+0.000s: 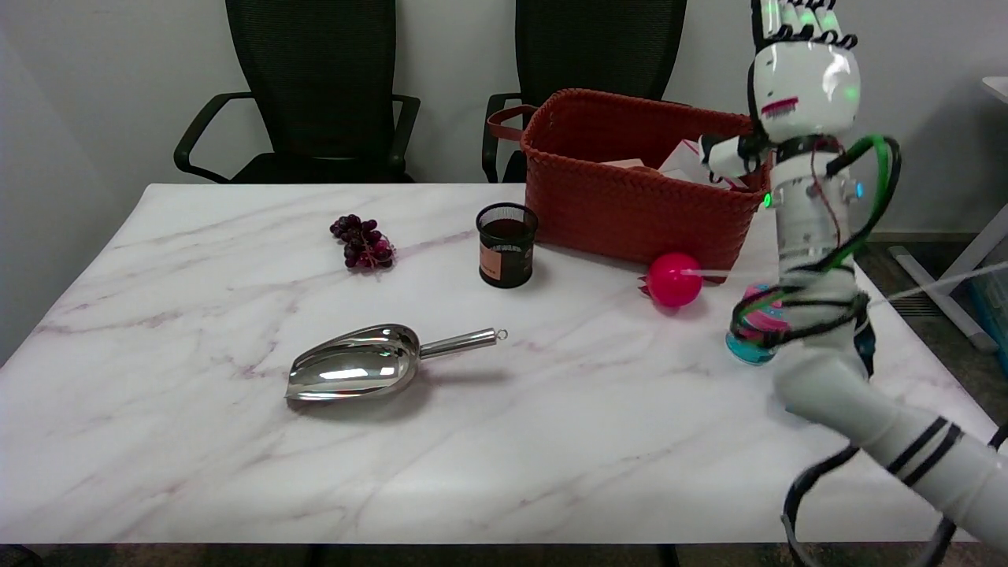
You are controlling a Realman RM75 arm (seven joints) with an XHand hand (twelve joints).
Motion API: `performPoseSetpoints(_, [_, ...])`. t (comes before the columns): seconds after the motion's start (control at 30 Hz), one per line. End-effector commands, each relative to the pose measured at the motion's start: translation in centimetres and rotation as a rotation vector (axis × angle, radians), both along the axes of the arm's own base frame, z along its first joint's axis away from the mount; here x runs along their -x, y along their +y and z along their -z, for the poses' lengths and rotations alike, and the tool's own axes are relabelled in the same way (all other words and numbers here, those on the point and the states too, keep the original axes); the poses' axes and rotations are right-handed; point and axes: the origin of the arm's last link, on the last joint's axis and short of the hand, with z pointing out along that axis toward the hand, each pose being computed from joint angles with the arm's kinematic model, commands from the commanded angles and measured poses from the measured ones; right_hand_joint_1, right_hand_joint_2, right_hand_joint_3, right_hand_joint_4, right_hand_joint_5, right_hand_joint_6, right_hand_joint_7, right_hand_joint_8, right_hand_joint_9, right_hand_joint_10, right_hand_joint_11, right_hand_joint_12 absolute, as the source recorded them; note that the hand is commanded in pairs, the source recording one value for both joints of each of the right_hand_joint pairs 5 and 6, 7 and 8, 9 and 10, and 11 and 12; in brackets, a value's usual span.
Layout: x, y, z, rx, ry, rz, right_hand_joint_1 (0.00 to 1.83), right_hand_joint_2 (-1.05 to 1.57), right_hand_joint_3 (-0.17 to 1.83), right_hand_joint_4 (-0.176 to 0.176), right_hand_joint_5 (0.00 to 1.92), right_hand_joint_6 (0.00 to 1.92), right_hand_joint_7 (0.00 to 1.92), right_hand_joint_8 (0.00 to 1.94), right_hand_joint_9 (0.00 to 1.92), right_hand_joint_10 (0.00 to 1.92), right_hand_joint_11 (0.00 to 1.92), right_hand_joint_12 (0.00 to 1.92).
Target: Place the white paper box into the brown storage basket.
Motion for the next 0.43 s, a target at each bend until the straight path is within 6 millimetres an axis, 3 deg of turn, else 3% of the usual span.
performPoseSetpoints(0.03, [3.6,11.5,10.3,0.064,0.034,-0.120,1.31,0.23,0.99,0.000,0.04,0.04,0.30,0.30,0.30,0.30,0.26,0.26])
performPoseSetpoints(0.43, [4.5,12.9,13.1,0.048,0.043,-0.108,1.32,0.29,1.03,0.000,0.04,0.04,0.34,0.34,0.32,0.32,0.27,0.27])
